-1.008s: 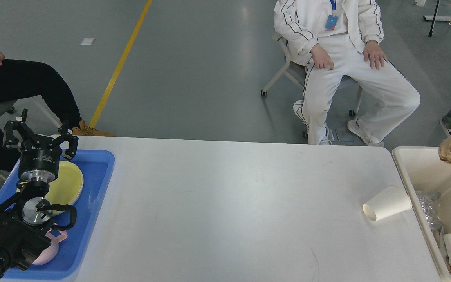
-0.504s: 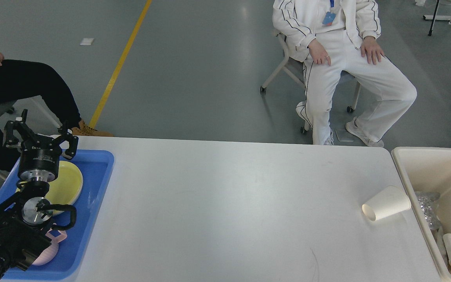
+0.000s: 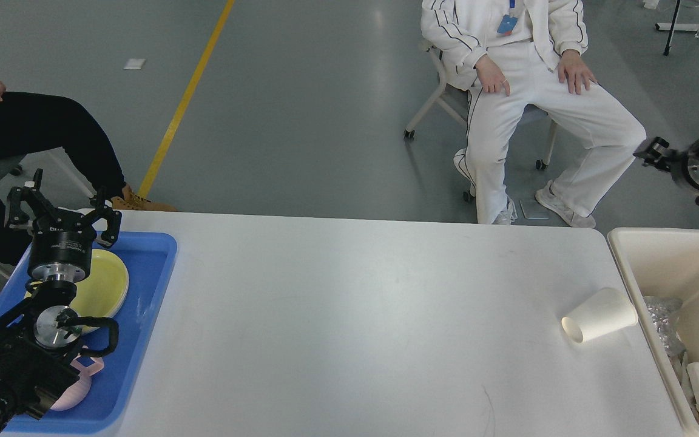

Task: Tidy desktop
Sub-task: 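Bring the right gripper back down toward the white paper cup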

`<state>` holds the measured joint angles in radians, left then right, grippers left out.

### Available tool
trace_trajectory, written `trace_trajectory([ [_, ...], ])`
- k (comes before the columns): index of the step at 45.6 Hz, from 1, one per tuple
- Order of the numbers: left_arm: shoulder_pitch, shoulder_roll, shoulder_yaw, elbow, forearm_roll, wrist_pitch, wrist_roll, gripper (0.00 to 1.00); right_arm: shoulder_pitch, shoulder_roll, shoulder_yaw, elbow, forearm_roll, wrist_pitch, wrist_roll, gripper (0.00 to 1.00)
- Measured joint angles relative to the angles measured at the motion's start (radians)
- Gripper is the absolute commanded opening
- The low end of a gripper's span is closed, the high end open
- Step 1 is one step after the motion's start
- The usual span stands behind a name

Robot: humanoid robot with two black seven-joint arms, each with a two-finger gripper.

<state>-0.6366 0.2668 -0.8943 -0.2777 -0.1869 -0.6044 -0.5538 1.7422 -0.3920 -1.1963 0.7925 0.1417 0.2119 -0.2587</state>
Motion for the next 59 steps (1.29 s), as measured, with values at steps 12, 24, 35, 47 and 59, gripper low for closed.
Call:
trace_trajectory([
  [12, 0.0, 0.0, 0.0, 0.0, 0.0, 0.0, 0.0, 0.96, 0.344, 0.219, -0.056, 0.256, 0.002, 0.249, 0.002, 1.0],
  [24, 0.0, 0.0, 0.0, 0.0, 0.0, 0.0, 0.0, 0.96, 0.445, 0.237, 0.104, 0.375, 0.003, 0.603, 0.004, 1.0],
  [35, 0.0, 0.0, 0.0, 0.0, 0.0, 0.0, 0.0, 0.96, 0.278, 0.138, 0.132, 0.313, 0.0, 0.55, 0.003, 1.0],
  [47, 0.0, 0.0, 0.0, 0.0, 0.0, 0.0, 0.0, 0.96, -0.205, 0.026, 0.153, 0.073, 0.004, 0.175, 0.001, 1.0],
  [59, 0.0, 0.0, 0.0, 0.0, 0.001, 0.0, 0.0, 0.96, -0.559, 0.007, 0.293, -0.159, 0.004, -0.087, -0.001, 1.0],
])
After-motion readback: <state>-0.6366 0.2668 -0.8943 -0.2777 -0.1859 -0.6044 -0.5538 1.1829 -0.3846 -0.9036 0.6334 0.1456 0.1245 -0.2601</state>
